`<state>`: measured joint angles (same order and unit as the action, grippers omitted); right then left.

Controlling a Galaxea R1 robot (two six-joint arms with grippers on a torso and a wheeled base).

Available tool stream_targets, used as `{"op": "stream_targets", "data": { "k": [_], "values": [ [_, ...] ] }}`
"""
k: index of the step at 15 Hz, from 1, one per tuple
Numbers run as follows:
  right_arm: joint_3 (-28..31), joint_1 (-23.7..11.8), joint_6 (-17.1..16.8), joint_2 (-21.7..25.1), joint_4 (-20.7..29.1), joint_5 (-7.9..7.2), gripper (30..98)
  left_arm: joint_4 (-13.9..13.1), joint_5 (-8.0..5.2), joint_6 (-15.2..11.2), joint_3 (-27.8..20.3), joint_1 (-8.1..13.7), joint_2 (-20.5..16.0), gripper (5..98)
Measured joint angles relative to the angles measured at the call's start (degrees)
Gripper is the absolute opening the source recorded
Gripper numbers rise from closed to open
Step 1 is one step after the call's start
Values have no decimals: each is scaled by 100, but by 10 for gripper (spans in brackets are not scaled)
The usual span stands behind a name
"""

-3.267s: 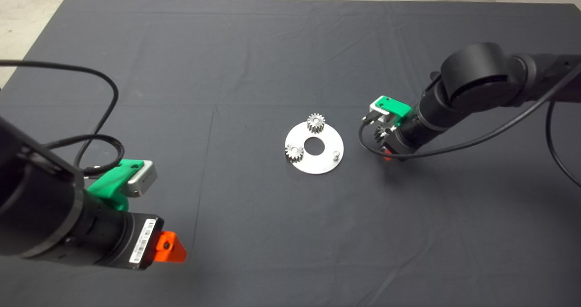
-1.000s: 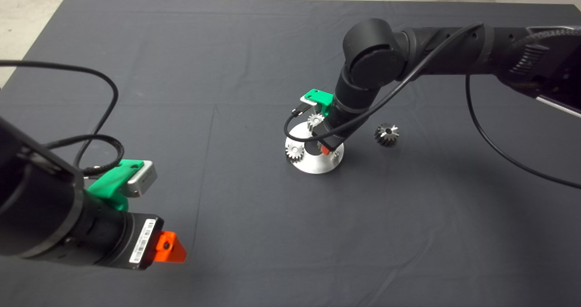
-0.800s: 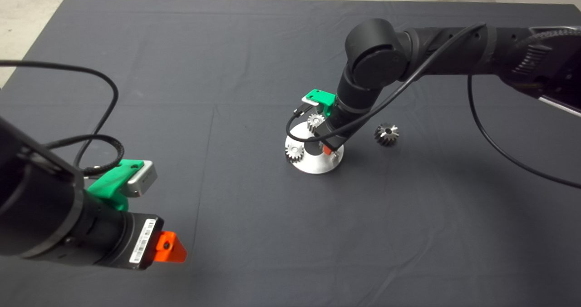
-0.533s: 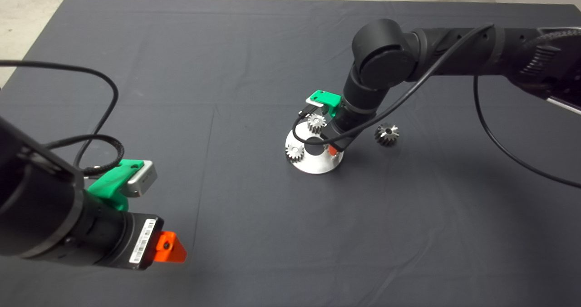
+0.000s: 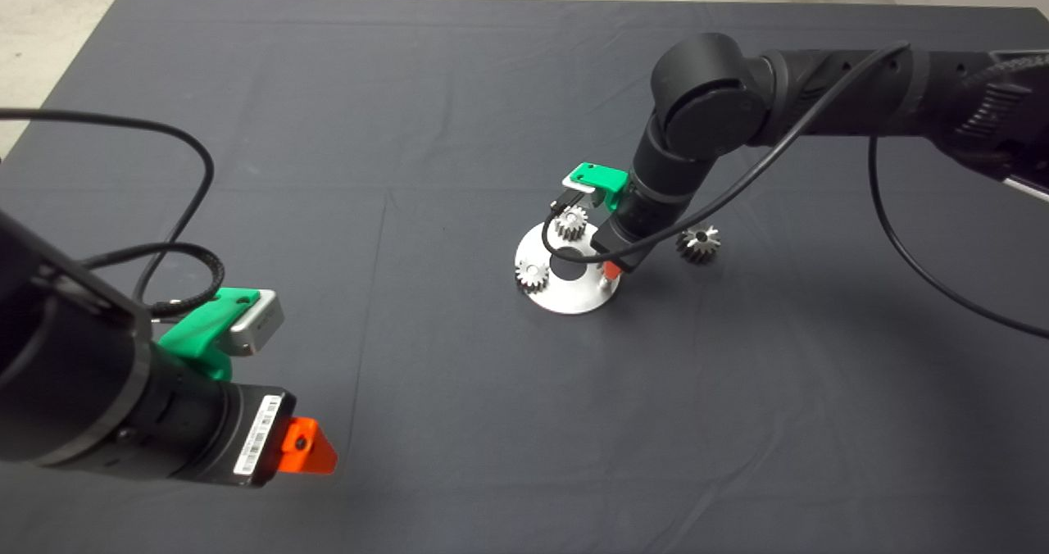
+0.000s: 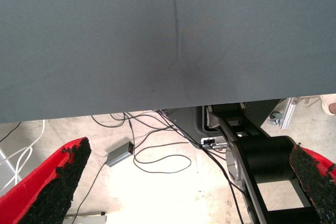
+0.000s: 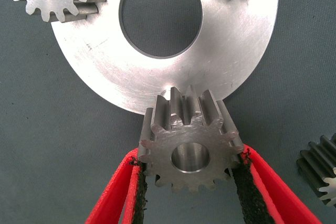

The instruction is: Remove an incorrectly installed larger gear and replace it with the correct smaller gear

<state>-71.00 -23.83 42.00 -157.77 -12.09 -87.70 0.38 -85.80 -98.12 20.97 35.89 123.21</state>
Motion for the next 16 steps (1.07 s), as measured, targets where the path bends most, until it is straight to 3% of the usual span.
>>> {"op": "stream_targets", "data": {
  "k": [16],
  "values": [
    [0, 82, -152, -15, -15, 2, 390, -1, -9, 0, 0, -1, 49, 979]
  ]
}}
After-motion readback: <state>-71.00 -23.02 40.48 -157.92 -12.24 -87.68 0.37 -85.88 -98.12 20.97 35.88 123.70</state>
